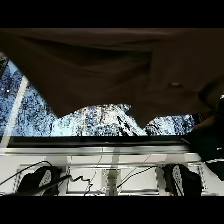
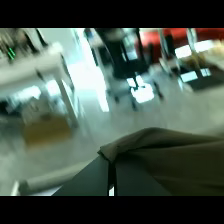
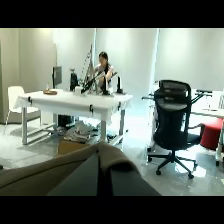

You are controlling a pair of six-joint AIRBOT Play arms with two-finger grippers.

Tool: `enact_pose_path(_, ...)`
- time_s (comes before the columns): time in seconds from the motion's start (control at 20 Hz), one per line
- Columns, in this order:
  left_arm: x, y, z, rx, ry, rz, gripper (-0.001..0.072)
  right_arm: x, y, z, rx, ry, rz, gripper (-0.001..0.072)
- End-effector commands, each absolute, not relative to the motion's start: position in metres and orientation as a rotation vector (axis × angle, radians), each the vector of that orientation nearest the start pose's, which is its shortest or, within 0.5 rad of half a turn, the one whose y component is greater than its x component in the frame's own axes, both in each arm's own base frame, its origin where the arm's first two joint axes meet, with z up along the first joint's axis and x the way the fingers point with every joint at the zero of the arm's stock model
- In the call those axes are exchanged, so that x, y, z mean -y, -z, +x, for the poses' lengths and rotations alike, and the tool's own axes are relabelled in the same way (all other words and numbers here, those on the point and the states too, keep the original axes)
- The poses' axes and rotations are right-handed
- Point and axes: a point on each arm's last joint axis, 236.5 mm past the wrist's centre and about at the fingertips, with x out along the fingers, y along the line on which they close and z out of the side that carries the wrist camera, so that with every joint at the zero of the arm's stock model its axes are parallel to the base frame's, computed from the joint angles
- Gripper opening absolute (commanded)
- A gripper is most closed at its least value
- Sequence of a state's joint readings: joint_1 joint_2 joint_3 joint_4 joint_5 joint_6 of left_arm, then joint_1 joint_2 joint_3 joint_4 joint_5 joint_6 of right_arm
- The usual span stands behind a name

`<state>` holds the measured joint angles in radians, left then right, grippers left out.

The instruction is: Fold the clothes and pants, and hang the long-sleeved shirts on hangers.

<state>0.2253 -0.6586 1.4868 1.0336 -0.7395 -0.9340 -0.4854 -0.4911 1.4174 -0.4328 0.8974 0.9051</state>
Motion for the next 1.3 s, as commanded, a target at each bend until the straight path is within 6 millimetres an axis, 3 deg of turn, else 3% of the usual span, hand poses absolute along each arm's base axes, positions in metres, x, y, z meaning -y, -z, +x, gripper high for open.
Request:
enact_pose_path(0.0,0.018,-0.512,0.256,0.274,0.079,0.217,0.0016,-0.077,-0.498,0.203,0.217,-0.309,0.118,0.0017)
enact_pose_path(0.1,0.022,-0.483,0.273,0.155,0.122,0.175,0.0015,-0.050,-0.454,0.232,0.025,-0.222,0.174,0.0017)
enact_pose_path(0.2,0.023,-0.426,0.314,-0.065,0.184,0.086,0.0015,-0.019,-0.408,0.271,-0.144,-0.152,0.269,0.0017)
enact_pose_path(0.35,0.033,-0.290,0.384,-0.522,0.314,-0.023,0.0016,0.004,-0.314,0.347,-0.425,-0.187,0.486,0.0017)
enact_pose_path(0.5,0.057,-0.163,0.450,-0.818,0.416,-0.089,0.0016,-0.020,-0.205,0.420,-0.690,-0.268,0.634,0.0017)
enact_pose_path(0.6,0.077,-0.096,0.487,-0.887,0.459,-0.102,0.0016,-0.043,-0.142,0.468,-0.773,-0.270,0.673,0.0017)
enact_pose_path(0.7,0.088,-0.047,0.510,-0.928,0.450,-0.115,0.0016,-0.051,-0.093,0.511,-0.771,-0.210,0.698,0.0017)
enact_pose_path(0.8,0.087,-0.022,0.527,-0.922,0.419,-0.123,0.0016,-0.050,-0.065,0.535,-0.750,-0.143,0.737,0.0017)
enact_pose_path(0.9,0.077,-0.028,0.544,-0.854,0.372,-0.122,0.0016,-0.036,-0.056,0.550,-0.706,-0.089,0.748,0.0017)
enact_pose_path(1.0,0.068,-0.039,0.551,-0.823,0.349,-0.130,0.0015,-0.023,-0.057,0.550,-0.696,-0.067,0.755,0.0017)
enact_pose_path(1.15,0.061,-0.038,0.536,-0.888,0.350,-0.179,0.0015,-0.014,-0.044,0.522,-0.860,-0.110,0.707,0.0017)
enact_pose_path(1.25,0.060,-0.029,0.508,-1.004,0.392,-0.201,0.0015,-0.003,-0.032,0.491,-1.011,-0.128,0.638,0.0017)
